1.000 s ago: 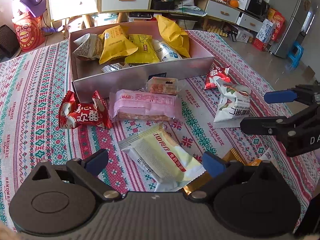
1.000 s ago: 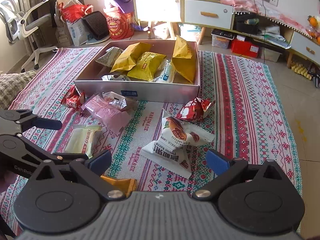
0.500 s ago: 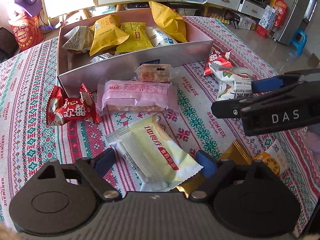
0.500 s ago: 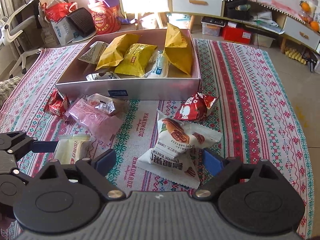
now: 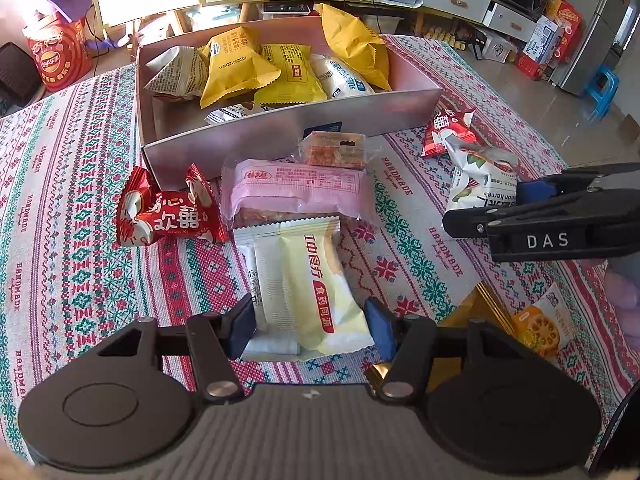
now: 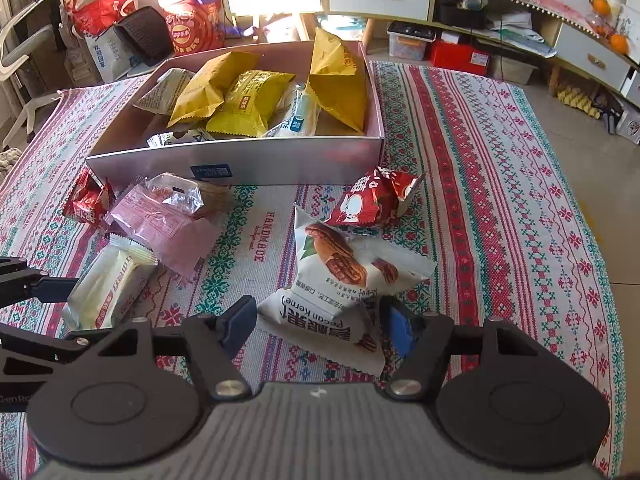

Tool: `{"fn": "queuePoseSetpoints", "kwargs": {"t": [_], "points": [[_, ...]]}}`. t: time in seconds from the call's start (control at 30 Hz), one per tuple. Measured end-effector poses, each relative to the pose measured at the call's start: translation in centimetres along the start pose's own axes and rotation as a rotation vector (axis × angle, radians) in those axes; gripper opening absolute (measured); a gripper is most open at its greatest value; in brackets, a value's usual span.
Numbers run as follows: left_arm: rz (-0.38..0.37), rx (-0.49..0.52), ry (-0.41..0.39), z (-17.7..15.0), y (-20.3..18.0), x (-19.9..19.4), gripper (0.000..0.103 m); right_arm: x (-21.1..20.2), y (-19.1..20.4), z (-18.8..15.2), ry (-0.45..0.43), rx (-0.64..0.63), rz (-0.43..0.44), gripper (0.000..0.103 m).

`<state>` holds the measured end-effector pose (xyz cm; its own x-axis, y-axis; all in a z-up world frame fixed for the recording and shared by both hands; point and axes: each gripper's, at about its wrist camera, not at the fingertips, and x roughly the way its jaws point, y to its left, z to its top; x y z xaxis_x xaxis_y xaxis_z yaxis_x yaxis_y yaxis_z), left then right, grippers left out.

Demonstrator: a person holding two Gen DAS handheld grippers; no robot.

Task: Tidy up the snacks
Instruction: 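Grasp the white-green wafer packet with the left tool while the right grasps the nut-bread bag, then carry the wafer packet and nut-bread bag into the box with both tools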

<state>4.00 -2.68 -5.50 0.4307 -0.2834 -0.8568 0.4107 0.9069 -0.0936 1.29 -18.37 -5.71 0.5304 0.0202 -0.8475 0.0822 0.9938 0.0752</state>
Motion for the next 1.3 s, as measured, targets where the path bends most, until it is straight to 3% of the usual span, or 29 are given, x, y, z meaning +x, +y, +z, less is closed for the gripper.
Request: {"fn": "queuePoseSetpoints", "kwargs": {"t": [0.4, 0.7, 0.97, 1.13, 1.3], "points": [[0.010, -0.001, 0.003, -0.1, 0.2, -0.4, 0.060, -0.7, 0.6, 0.2, -0.017, -0.031, -0.003, 0.040], [0.009, -0.005, 0.010, -0.3, 0.6, -0.6, 0.060, -1.7, 0.5, 0.5, -0.045, -0.019, 0.011, 0.031], [0.008, -0.006, 0.013, -0.5, 0.9, -0.8, 0.060, -1.5, 0.8, 0.5, -0.045, -0.026, 0.021, 0.031], [0.008, -0.005, 0.013, -0.6, 0.9, -0.8, 0.060, -0.4, 0.6, 0.5, -0.018, 0.005, 0.029, 0.038], [0.009, -0.003, 0.013, -0.6, 0.8, -0.8, 0.060, -0.4, 0.6, 0.6, -0.028, 0.009, 0.028, 0.036]]}}
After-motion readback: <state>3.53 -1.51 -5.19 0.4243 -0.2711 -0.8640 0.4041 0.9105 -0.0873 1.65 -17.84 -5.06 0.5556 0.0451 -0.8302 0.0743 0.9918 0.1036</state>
